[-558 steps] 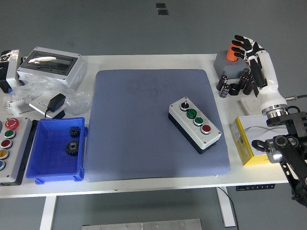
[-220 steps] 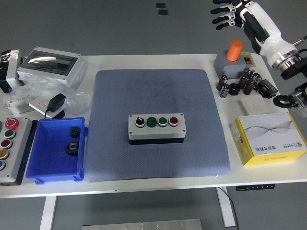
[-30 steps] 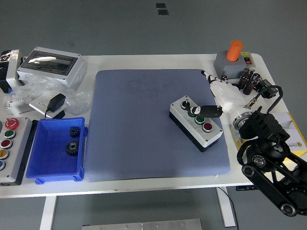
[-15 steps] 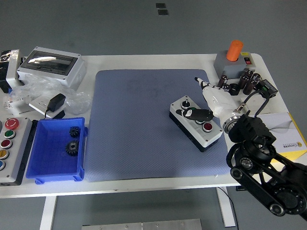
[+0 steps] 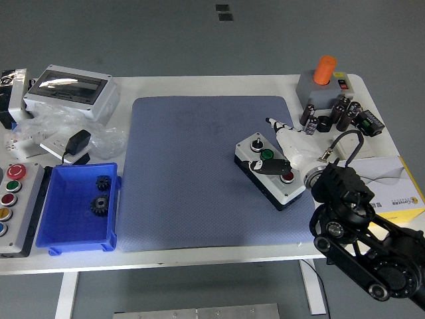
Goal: Pick up the button,place it on the desk,press the button,press the button
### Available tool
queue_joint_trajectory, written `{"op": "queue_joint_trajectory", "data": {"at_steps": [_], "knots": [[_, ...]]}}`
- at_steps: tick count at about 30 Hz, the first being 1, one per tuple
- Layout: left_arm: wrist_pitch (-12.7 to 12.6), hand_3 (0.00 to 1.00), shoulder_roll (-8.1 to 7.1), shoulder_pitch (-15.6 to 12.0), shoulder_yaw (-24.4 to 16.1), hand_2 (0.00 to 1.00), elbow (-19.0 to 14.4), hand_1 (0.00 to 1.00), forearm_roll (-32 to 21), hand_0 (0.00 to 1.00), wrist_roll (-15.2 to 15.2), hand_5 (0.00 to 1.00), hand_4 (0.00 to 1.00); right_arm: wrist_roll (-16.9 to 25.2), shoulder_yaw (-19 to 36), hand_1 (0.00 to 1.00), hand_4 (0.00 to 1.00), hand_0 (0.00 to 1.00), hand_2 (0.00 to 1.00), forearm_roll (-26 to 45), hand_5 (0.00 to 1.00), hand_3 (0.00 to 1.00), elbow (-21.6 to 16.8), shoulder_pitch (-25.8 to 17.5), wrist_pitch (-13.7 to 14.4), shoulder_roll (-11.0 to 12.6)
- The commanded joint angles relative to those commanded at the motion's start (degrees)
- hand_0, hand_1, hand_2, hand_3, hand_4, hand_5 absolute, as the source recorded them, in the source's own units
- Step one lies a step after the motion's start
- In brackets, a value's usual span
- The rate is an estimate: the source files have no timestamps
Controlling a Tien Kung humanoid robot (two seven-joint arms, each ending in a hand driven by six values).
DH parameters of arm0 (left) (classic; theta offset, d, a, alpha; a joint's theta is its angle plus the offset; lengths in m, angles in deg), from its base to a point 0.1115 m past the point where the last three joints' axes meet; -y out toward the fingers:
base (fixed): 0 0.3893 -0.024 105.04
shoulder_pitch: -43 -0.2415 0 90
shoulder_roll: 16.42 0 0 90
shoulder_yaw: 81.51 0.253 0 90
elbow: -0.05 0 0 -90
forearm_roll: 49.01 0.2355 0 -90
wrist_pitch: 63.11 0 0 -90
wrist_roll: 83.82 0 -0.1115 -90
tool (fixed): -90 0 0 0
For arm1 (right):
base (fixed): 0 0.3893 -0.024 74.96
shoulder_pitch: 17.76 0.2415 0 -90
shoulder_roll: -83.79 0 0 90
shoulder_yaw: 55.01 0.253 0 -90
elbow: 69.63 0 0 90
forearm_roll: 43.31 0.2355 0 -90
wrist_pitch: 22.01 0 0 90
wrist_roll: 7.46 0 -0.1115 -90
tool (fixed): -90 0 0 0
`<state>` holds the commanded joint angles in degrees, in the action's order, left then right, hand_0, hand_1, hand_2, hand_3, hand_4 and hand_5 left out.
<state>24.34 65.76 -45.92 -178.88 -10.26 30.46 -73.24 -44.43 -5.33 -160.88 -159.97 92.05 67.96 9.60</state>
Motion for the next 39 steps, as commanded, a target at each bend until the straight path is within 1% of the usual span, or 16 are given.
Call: {"op": "queue_joint_trajectory", "data": {"at_steps": [7,14,15,20,21,26,27,32,33,38,39], "knots": [[0.1,0.653,-0.29,0.5,-0.4,0.559,0.0,0.630,0.5,0.631,-0.1,0.207,0.649,0.0,-2.3,0.926,0.998,0.899,0.998,0.3,0.611,0.998,4.0,1.1,0.8,-1.9],[0.1,0.652,-0.42,0.8,-0.4,0.559,0.0,0.630,0.8,0.631,-0.1,0.209,0.649,0.0,-1.7,0.923,0.998,0.890,0.998,-0.5,0.612,0.998,7.7,1.5,1.9,-3.0],[0.1,0.652,-0.40,0.8,-0.4,0.559,0.0,0.630,0.9,0.631,0.0,0.207,0.648,0.0,-1.7,0.910,0.998,0.872,0.998,-0.5,0.613,0.998,8.0,1.5,2.0,-3.1],[0.1,0.652,-0.32,0.9,-0.5,0.559,0.0,0.630,1.1,0.631,0.0,0.207,0.648,0.0,-1.4,0.910,0.998,0.872,0.998,-1.1,0.613,0.998,8.9,1.2,2.4,-3.3],[0.1,0.650,-0.32,0.9,-0.5,0.558,0.0,0.630,1.1,0.632,0.0,0.207,0.648,0.0,-1.4,0.879,0.998,0.815,0.987,-1.2,0.615,0.998,8.9,1.2,2.4,-3.3],[0.2,0.650,-0.29,0.9,-0.6,0.558,0.0,0.630,1.3,0.632,0.0,0.207,0.648,0.0,-1.5,0.879,0.998,0.815,0.987,-1.8,0.615,0.998,8.7,1.0,2.4,-3.1],[0.2,0.649,-0.27,0.9,-0.6,0.557,0.0,0.630,1.3,0.632,0.0,0.207,0.647,0.0,-1.6,0.842,0.998,0.722,0.956,-2.0,0.609,0.998,8.8,1.0,2.6,-3.1],[0.3,0.649,-0.20,0.9,-0.7,0.557,0.0,0.630,1.5,0.632,-0.1,0.207,0.647,0.0,-2.4,0.842,0.998,0.722,0.956,-2.5,0.609,0.998,9.1,1.0,3.9,-3.0],[0.4,0.645,-0.19,0.9,-0.8,0.557,0.0,0.630,1.5,0.632,-0.1,0.206,0.647,0.0,-2.6,0.812,0.998,0.638,0.938,-2.6,0.606,0.998,9.2,1.0,4.0,-3.0],[0.4,0.645,-0.23,0.9,-0.8,0.557,0.0,0.630,1.5,0.632,-0.2,0.206,0.647,0.0,-3.5,0.812,0.998,0.638,0.938,-3.0,0.606,0.998,9.6,1.0,4.3,-2.9],[0.5,0.642,-0.24,0.9,-0.7,0.557,0.0,0.630,1.5,0.632,-0.2,0.204,0.645,0.0,-3.6,0.657,0.950,0.350,0.780,-3.1,0.451,0.998,9.7,1.0,4.2,-2.9]]}}
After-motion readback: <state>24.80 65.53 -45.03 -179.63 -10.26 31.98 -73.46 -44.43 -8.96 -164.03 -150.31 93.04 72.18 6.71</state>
